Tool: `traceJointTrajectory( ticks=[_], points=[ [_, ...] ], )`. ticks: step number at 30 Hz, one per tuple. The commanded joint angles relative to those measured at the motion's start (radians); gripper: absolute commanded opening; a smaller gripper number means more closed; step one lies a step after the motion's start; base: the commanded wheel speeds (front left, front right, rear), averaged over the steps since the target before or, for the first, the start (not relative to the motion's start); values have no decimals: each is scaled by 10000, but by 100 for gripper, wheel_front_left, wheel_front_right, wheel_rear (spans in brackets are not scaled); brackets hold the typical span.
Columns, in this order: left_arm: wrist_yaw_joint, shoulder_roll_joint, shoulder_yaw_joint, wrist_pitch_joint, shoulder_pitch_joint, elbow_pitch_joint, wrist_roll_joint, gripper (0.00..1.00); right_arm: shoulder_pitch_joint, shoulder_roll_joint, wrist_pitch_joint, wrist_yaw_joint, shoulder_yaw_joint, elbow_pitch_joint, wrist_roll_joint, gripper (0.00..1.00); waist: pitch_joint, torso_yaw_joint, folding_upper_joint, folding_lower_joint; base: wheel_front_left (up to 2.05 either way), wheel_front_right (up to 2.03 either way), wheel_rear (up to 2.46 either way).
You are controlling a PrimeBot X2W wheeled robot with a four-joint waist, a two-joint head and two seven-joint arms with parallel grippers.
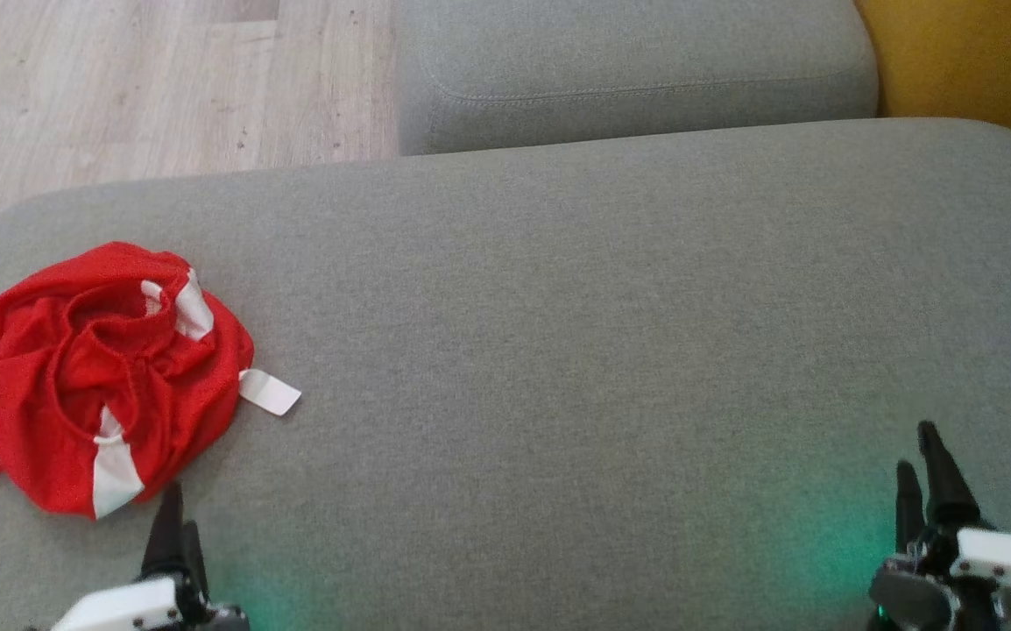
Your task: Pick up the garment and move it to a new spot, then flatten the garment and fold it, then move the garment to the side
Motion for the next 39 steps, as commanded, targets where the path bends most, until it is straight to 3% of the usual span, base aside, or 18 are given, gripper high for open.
traceJointTrajectory(
  ticks=[1,14,39],
  points=[
    [-1,30,-46,-40,-268,-276,30,100,-257,-19,-40,0,42,-292,-12,100,-8,2,0,0,0,0,0],
    [51,39,-284,-458,-248,-649,1501,100,-195,-31,-459,-1,158,-550,-1373,100,-103,58,0,0,0,0,0],
    [692,76,-1114,-1171,-46,-1527,5141,100,58,-50,-1167,-2,907,-1427,-5190,100,-340,111,0,0,0,0,0]
  ],
)
